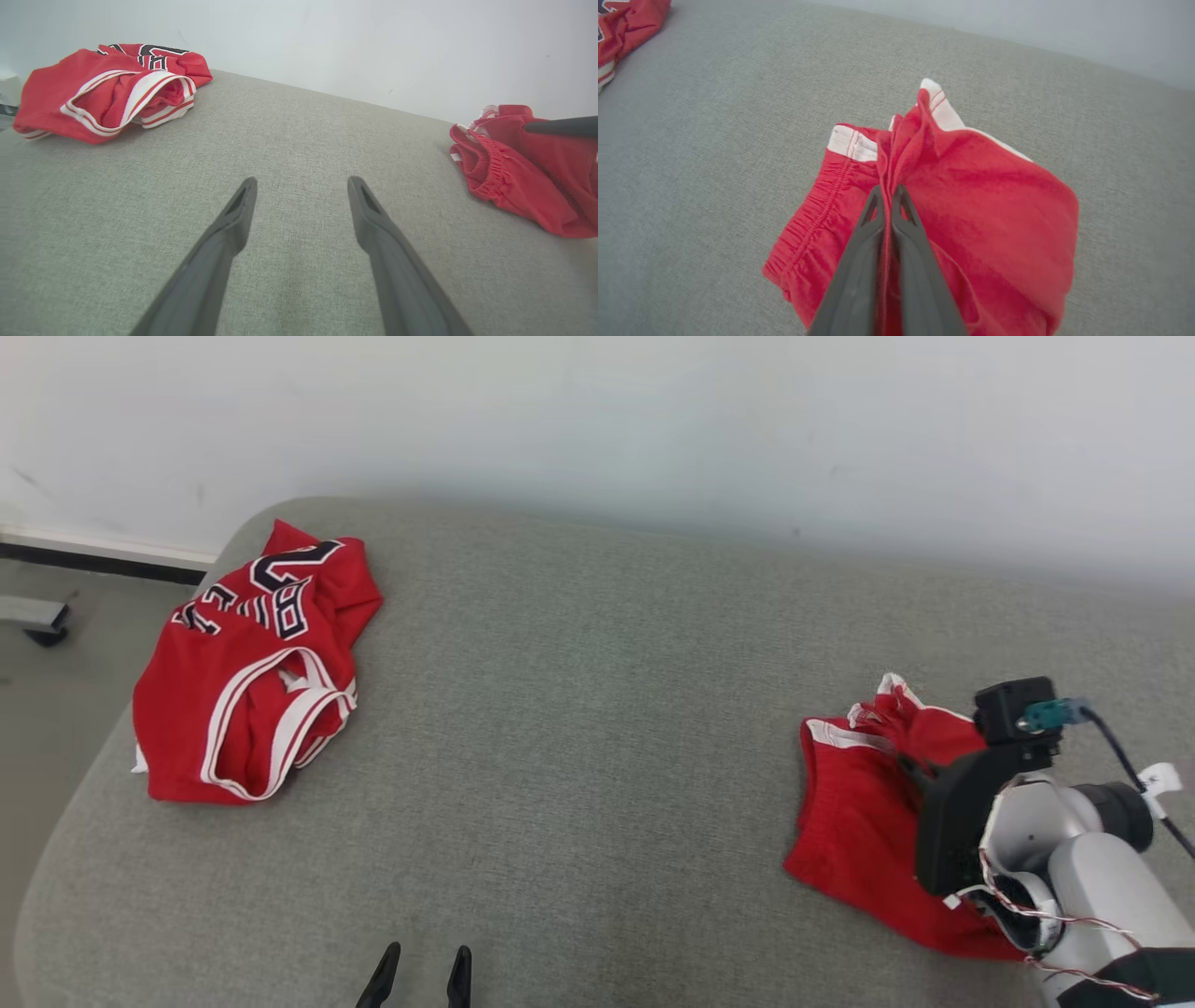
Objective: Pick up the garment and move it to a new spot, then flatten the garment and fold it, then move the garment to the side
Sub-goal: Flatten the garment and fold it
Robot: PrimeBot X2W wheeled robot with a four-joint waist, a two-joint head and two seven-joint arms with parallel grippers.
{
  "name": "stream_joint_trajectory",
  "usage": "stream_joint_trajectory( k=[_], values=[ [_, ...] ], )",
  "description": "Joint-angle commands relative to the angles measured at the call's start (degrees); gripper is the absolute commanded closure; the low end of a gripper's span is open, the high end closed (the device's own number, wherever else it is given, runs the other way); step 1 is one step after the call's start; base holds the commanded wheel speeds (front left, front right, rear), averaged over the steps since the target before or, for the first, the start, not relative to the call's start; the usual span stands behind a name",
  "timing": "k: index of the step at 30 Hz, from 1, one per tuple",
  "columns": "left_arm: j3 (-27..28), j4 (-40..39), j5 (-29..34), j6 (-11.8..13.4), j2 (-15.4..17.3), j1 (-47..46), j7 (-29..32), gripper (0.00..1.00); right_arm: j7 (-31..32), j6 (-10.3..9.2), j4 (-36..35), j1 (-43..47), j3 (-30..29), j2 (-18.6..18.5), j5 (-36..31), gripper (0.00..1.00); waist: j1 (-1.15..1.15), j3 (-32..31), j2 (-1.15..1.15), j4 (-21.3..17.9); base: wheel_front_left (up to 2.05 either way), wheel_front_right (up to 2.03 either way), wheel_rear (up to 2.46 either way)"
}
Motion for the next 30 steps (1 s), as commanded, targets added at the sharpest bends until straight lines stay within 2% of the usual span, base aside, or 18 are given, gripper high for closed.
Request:
stream_joint_trajectory(
  k=[1,10,20,21,22,30],
  values=[
    [-0.01,0.02,-0.46,0.06,-0.05,0.62,-0.19,0.0,-0.43,-0.15,0.54,-0.52,0.48,0.27,0.27,1.0,0.0,0.01,0.0,0.87,0.0,0.0,0.0],
    [-0.28,0.09,-1.0,0.06,-0.07,0.38,-0.19,0.0,-3.16,-0.14,6.87,-3.54,5.47,2.28,1.76,1.0,0.0,0.82,0.0,3.65,0.0,0.0,0.0],
    [0.01,-0.15,-1.39,0.06,-0.08,-0.15,-0.19,0.0,-5.47,-0.14,11.37,-5.3,9.35,2.93,3.38,1.0,0.0,1.61,0.0,4.49,0.0,0.0,0.0],
    [0.16,-0.15,-1.43,0.06,-0.08,-0.19,-0.19,0.0,-5.9,-0.14,11.43,-5.48,9.66,2.84,3.69,0.07,0.0,1.59,0.0,4.4,0.0,0.0,0.0],
    [0.31,-0.14,-1.47,0.06,-0.08,-0.21,-0.19,0.0,-6.63,-0.14,11.16,-5.67,9.92,2.77,4.01,0.0,0.0,1.54,0.0,4.27,0.0,0.0,0.0],
    [1.23,-0.33,-1.14,0.06,-0.08,0.38,-0.19,0.0,-11.51,-0.15,6.42,-4.73,8.68,1.61,9.79,0.0,0.0,0.09,0.0,2.28,0.0,0.0,0.0]
  ],
)
